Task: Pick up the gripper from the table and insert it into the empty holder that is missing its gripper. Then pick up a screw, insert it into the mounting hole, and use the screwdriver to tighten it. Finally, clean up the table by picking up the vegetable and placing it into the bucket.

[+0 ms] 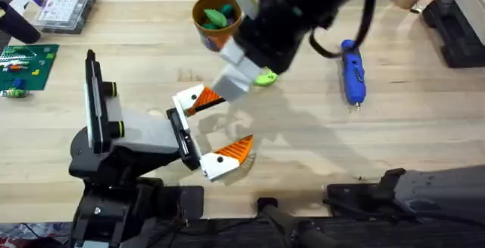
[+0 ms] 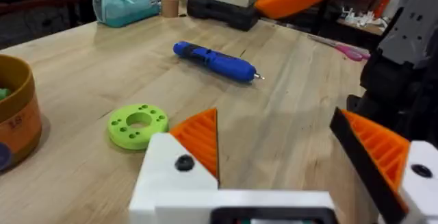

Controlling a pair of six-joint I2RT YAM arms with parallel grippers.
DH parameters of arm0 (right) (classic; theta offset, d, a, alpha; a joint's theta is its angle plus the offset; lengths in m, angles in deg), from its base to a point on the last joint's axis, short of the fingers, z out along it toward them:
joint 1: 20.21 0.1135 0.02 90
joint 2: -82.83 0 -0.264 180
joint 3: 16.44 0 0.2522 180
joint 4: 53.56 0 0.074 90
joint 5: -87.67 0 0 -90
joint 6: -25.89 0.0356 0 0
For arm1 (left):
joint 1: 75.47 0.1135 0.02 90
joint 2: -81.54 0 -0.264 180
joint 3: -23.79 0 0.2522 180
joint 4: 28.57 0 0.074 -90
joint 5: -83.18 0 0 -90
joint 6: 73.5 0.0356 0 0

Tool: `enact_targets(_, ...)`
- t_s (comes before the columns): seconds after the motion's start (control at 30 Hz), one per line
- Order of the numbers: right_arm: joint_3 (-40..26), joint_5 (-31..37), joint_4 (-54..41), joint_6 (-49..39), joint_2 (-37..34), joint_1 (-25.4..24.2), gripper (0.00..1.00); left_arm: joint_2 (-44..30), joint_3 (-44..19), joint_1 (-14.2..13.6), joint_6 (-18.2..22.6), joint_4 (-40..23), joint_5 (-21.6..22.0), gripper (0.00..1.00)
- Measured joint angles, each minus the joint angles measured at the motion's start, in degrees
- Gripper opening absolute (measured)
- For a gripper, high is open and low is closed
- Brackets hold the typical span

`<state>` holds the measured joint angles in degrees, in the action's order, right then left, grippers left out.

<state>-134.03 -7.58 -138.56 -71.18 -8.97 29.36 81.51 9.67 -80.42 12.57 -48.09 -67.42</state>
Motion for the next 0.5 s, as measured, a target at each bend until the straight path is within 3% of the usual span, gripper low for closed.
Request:
enact_targets(0.23, 15.2, -0.4, 6.6, 0.0, 8.8, -1.8, 0.995, 0.0, 0.0, 0.0, 0.0, 0.0, 0.0, 0.987)
enact_targets(0.5, 17.4, -2.1, 4.9, -2.5, 11.3, -2.9, 0.995, 0.0, 0.0, 0.0, 0.0, 0.0, 0.0, 0.987)
